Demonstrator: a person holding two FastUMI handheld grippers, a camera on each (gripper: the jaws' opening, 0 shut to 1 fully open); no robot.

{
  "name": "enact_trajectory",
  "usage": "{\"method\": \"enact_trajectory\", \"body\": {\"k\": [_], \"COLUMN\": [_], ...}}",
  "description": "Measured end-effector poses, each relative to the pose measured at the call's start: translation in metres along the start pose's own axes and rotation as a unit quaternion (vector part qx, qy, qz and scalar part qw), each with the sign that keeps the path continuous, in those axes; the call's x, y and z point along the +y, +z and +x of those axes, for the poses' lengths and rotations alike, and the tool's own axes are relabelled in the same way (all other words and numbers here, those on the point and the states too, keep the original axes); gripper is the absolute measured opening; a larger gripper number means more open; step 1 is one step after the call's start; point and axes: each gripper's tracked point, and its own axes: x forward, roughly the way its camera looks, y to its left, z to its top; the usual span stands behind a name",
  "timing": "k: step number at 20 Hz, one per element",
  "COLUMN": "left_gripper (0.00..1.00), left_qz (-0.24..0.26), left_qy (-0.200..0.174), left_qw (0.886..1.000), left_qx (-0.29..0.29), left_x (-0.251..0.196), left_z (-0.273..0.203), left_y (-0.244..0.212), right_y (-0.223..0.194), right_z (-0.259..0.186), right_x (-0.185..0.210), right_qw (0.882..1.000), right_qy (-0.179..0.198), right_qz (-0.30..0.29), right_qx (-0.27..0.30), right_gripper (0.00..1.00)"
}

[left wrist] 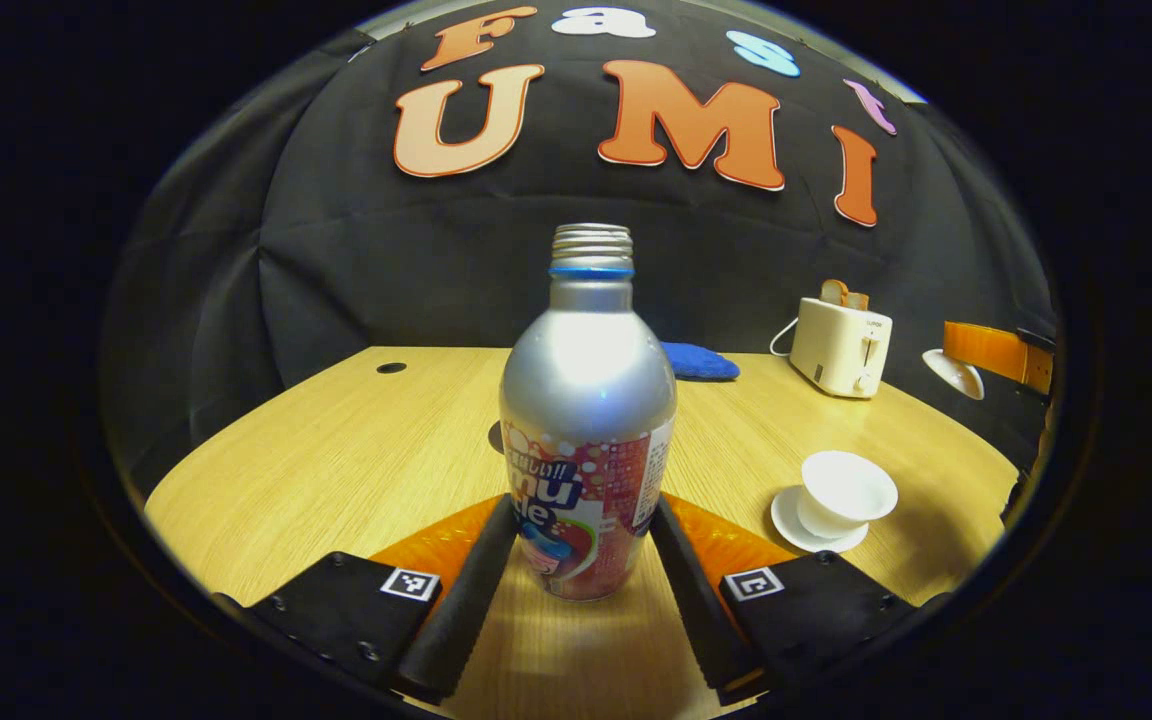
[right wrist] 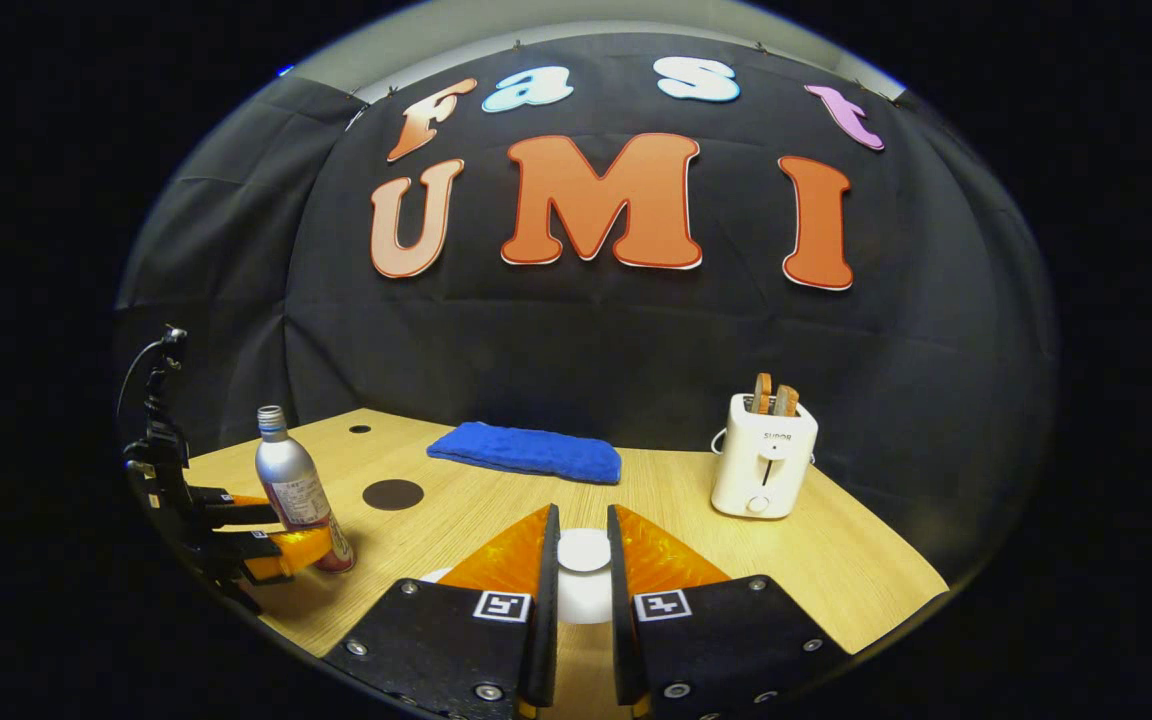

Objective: Open the teacup lid with one hand, grasp the water bottle and pour water into the teacup with the other hand; after pouring, place the water bottle on the coaster and then close the teacup lid.

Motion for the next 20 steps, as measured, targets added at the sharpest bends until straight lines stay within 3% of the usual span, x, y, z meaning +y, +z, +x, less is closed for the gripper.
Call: {"method": "enact_trajectory", "body": {"k": [1, 5, 10, 11, 16, 20], "left_gripper": [0.88, 0.86, 0.83, 0.86, 0.83, 0.86], "left_qz": [0.008, 0.042, 0.120, 0.137, 0.210, 0.280], "left_qy": [0.004, 0.018, 0.046, 0.051, 0.073, 0.086], "left_qw": [1.000, 0.999, 0.992, 0.989, 0.975, 0.956], "left_qx": [0.001, -0.012, -0.015, -0.017, -0.030, -0.037], "left_x": [0.002, 0.007, 0.012, 0.013, 0.012, 0.010], "left_z": [0.001, 0.001, 0.000, -0.001, 0.002, 0.000], "left_y": [0.000, 0.016, 0.029, 0.031, 0.048, 0.050], "right_y": [0.001, 0.003, 0.015, 0.018, 0.019, 0.015], "right_z": [-0.002, -0.007, -0.015, -0.018, -0.026, -0.033], "right_x": [-0.003, -0.012, -0.024, -0.027, -0.049, -0.062], "right_qw": [1.000, 1.000, 1.000, 0.999, 0.998, 0.997], "right_qy": [-0.004, -0.011, -0.024, -0.027, -0.048, -0.062], "right_qz": [-0.002, 0.002, 0.006, 0.006, 0.017, 0.027], "right_qx": [-0.002, -0.006, -0.018, -0.021, -0.033, -0.032], "right_gripper": [0.24, 0.24, 0.24, 0.24, 0.23, 0.23]}}
